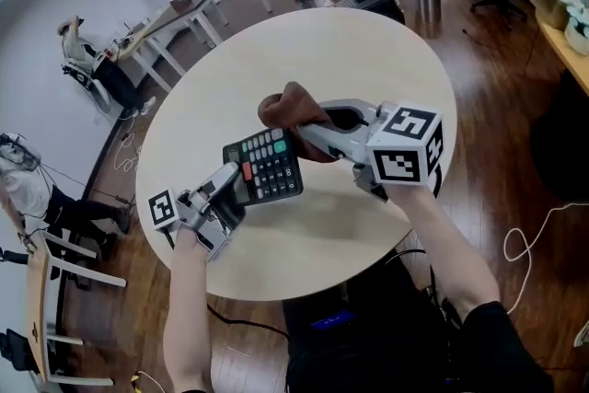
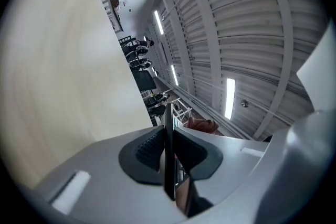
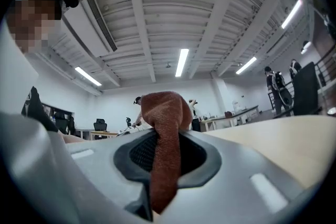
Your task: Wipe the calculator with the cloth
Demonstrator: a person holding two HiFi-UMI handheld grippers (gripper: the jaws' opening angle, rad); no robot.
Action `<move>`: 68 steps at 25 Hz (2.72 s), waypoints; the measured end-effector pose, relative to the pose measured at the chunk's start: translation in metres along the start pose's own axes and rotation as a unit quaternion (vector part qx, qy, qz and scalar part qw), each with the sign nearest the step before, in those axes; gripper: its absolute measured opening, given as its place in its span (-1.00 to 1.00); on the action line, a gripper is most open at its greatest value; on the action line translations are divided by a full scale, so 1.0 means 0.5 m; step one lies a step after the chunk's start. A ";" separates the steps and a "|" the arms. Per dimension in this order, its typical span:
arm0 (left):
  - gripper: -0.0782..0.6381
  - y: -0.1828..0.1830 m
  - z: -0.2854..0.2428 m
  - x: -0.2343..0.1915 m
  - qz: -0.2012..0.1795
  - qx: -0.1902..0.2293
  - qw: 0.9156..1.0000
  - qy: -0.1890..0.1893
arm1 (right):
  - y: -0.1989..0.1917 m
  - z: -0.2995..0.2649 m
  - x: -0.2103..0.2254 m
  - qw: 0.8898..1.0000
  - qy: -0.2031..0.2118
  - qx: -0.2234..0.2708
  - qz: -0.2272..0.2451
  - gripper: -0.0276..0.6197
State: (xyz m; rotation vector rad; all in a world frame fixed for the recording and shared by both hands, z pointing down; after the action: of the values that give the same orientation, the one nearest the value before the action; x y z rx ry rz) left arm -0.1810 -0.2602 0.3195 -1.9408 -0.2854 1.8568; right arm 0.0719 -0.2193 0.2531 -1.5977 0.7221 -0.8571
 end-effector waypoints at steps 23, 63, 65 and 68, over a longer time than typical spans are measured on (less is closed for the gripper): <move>-0.63 -0.009 0.011 0.004 0.031 0.082 0.996 -0.028 | 0.099 0.022 -0.026 0.996 -0.012 -0.003 0.084 -0.72; -0.63 -0.037 -0.006 0.075 0.147 0.319 0.918 -0.185 | 0.002 -0.081 -0.240 0.931 -0.174 0.005 0.320 -0.72; -0.63 -0.037 -0.006 0.077 0.145 0.324 0.915 -0.191 | -0.029 -0.103 -0.254 0.934 -0.139 -0.032 0.328 -0.72; -0.63 -0.036 -0.004 0.077 0.139 0.328 0.914 -0.192 | -0.060 -0.121 -0.267 0.931 -0.097 -0.069 0.345 -0.72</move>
State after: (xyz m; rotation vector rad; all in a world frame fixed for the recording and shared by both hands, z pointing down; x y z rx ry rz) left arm -0.1733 -0.2279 0.2930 -1.1977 0.4779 2.1389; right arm -0.0516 -0.1363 0.2692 -1.3722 1.1217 -0.1347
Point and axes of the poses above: the fingertips, and each gripper's own axes: z backward along the fingers, x to its right, y out of its top, the point moved 6 cm from there along z, backward along the fingers, and after that the axes turned 14 degrees about -x, right-handed, at the moved point
